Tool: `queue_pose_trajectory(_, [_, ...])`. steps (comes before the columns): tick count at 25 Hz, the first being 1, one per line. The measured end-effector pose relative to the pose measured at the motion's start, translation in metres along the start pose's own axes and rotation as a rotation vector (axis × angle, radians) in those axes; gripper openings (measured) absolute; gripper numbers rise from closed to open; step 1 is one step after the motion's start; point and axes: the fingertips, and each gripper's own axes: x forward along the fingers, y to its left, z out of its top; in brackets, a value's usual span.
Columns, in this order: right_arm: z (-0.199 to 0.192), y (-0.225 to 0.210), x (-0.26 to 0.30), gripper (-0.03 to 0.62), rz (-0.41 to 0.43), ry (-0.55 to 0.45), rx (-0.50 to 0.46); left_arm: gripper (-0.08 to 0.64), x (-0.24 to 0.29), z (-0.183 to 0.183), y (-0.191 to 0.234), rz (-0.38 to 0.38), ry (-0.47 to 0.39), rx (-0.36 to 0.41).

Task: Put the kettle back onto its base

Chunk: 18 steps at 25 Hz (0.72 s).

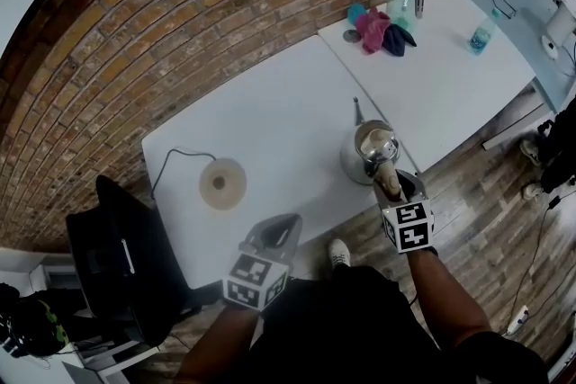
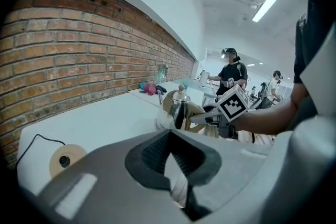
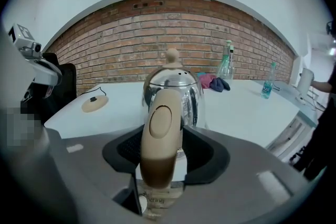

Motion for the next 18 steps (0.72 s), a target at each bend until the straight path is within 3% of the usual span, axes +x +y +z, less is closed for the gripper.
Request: queue_pose_trajectory(18, [0.000,-0.007,0.001,0.160,-0.055,0.022,-0.034,0.000,-0.018,-0.007,0.010,0.047,-0.032,-0.029])
